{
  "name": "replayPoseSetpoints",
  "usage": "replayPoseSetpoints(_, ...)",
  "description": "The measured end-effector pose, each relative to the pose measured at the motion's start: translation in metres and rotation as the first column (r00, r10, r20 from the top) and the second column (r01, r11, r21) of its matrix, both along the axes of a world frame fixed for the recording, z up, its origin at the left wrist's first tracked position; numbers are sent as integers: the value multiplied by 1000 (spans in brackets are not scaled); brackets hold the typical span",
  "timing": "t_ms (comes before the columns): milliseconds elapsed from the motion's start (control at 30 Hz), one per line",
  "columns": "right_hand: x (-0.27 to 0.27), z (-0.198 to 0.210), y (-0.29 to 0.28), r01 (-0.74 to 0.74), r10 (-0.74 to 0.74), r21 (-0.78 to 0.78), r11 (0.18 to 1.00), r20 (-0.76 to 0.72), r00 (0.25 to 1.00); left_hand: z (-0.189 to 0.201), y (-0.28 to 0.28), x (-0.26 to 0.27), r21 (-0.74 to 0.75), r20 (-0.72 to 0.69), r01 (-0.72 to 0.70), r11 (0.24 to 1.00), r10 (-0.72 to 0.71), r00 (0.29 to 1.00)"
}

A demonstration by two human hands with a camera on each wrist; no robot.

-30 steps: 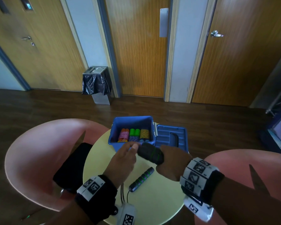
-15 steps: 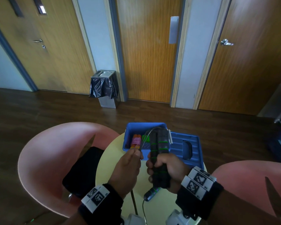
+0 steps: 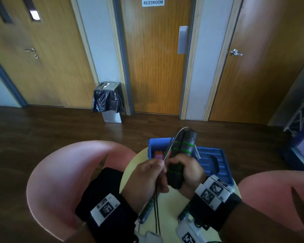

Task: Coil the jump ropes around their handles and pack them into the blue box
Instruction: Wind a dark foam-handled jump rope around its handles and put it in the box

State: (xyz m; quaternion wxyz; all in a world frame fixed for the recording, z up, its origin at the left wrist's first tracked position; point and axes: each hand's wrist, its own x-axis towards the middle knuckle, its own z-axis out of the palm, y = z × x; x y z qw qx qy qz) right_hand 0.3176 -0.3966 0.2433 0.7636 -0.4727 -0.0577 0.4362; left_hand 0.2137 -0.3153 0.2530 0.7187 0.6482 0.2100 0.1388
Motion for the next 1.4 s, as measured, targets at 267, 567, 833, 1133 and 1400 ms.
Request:
replayPoseSetpoints(267, -17, 21, 17, 241, -226, 185, 953, -101, 969, 4, 22, -20, -27, -14, 100, 995, -100, 995)
replayPoseSetpoints(567, -35, 37, 31, 230, -199, 316, 920, -129, 971, -2, 40, -38, -73, -49, 247, 966, -251, 967)
replayPoseSetpoints(833, -41, 38, 36, 184, -166, 347, 920, -83, 983, -7, 46, -41, -207, 3, 286, 936, -291, 957)
replayPoseSetpoints(1133, -42, 43, 30, 212, -216, 407, 888, -37, 976, -1, 37, -37, -185, 57, 260, 948, -253, 966)
replayPoseSetpoints(1400, -48, 48, 31, 274, -280, 421, 865, -49, 959, 6, 29, -36, -133, 75, 242, 961, -233, 970)
